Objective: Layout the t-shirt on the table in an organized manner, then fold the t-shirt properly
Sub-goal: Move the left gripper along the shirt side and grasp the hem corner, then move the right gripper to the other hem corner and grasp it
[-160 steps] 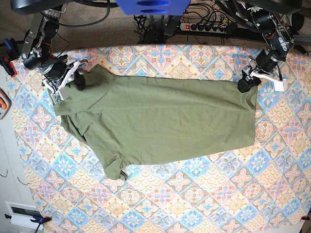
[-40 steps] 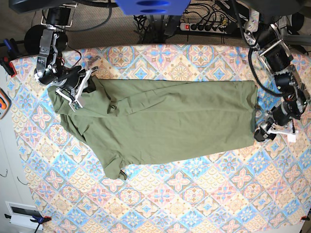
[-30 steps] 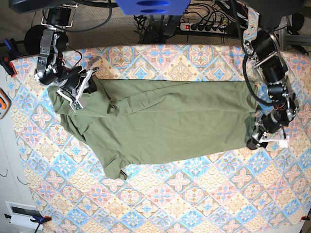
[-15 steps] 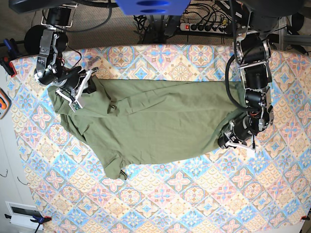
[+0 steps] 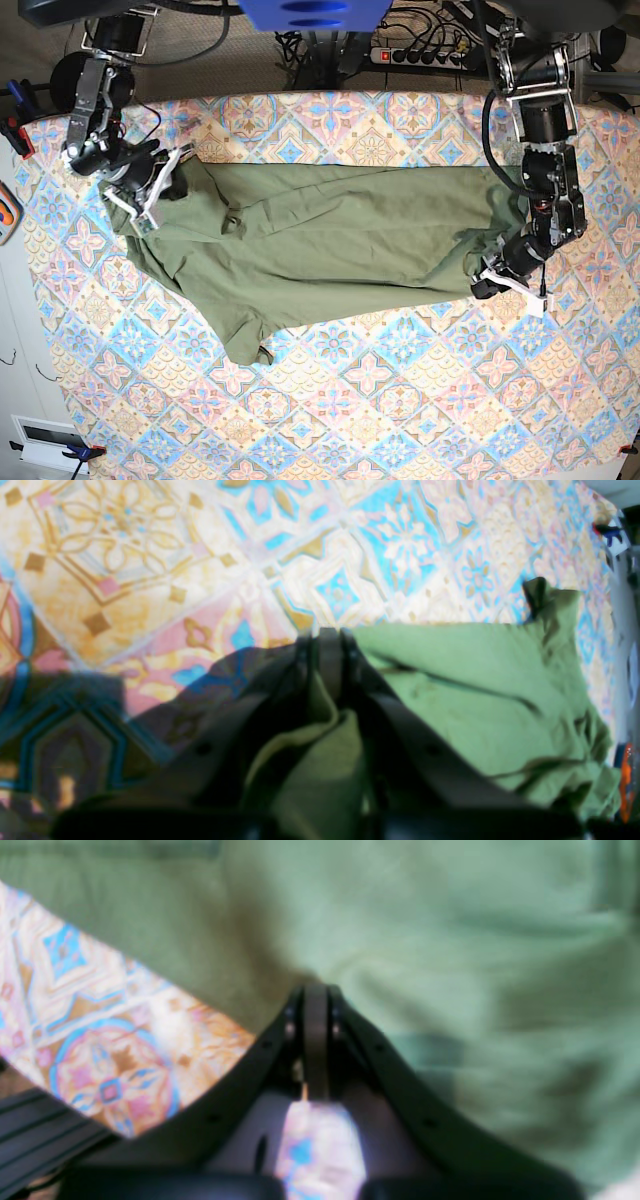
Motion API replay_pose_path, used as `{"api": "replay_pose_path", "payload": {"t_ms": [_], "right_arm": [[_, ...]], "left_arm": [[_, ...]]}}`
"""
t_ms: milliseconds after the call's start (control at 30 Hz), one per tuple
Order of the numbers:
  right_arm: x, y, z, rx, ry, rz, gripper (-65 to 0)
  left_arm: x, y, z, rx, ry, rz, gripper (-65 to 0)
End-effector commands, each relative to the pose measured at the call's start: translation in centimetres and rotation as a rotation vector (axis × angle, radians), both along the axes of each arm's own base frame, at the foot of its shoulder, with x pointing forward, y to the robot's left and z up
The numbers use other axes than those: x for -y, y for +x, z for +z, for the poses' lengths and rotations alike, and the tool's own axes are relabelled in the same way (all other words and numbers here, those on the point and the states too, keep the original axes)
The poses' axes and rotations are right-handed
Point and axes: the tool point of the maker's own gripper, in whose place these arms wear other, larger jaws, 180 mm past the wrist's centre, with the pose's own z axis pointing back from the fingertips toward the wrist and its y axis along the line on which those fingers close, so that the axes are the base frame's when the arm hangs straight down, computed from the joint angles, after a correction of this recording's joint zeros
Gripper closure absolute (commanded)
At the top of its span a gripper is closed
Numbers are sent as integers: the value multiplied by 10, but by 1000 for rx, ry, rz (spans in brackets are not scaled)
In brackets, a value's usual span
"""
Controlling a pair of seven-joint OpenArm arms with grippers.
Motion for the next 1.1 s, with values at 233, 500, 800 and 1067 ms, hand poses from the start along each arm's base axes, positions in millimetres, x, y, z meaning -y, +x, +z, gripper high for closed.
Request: {"api": "replay_pose_path", "payload": {"t_ms": [233, 500, 800, 1067], "right_arm": [[15, 44, 48, 166, -30, -13, 0], [30, 109, 74, 231, -48, -30, -99], [36, 163, 60, 196, -92, -19, -220], [30, 179, 19, 135, -71, -5, -222]], "left_arm": [[-7, 7, 28, 92, 19, 6, 0], [-5, 4, 25, 82, 16, 3, 0], [-5, -2, 19, 66, 12, 3, 0], [-5, -3, 17, 63, 12, 3, 0]]}}
